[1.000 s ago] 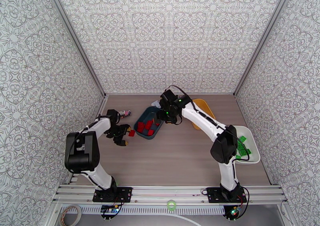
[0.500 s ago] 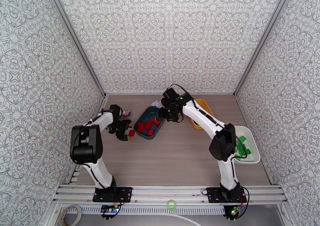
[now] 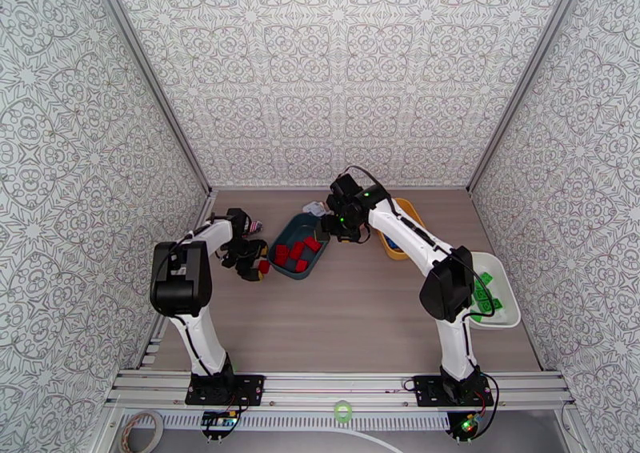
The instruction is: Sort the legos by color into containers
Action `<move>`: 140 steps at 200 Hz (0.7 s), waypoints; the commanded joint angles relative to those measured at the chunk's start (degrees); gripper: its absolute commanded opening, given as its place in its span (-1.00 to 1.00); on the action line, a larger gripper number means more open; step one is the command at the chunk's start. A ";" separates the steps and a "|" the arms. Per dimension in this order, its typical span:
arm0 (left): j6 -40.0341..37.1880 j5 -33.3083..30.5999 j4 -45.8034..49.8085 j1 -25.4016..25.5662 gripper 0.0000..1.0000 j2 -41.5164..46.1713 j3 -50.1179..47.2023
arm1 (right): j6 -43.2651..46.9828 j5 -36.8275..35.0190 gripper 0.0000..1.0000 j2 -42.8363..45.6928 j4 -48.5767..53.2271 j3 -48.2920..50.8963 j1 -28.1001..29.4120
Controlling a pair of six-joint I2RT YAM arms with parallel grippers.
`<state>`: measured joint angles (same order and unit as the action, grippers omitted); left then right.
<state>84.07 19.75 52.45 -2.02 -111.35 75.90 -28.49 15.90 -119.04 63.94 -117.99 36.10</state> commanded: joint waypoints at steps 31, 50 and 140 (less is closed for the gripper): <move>0.95 0.36 0.80 0.06 0.36 0.25 -3.30 | -0.35 0.62 0.40 1.33 -0.79 0.61 -0.43; 0.46 -0.04 0.31 -0.60 0.22 1.47 -4.54 | -0.67 0.62 0.40 1.87 -1.10 1.34 -0.43; -7.19 -2.48 0.46 -5.75 -0.09 14.72 -9.28 | -3.71 1.11 0.37 4.78 -4.44 6.03 0.70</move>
<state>81.69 18.35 52.05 -6.35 -101.27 67.07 -30.63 16.10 -116.55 61.10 -112.64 36.05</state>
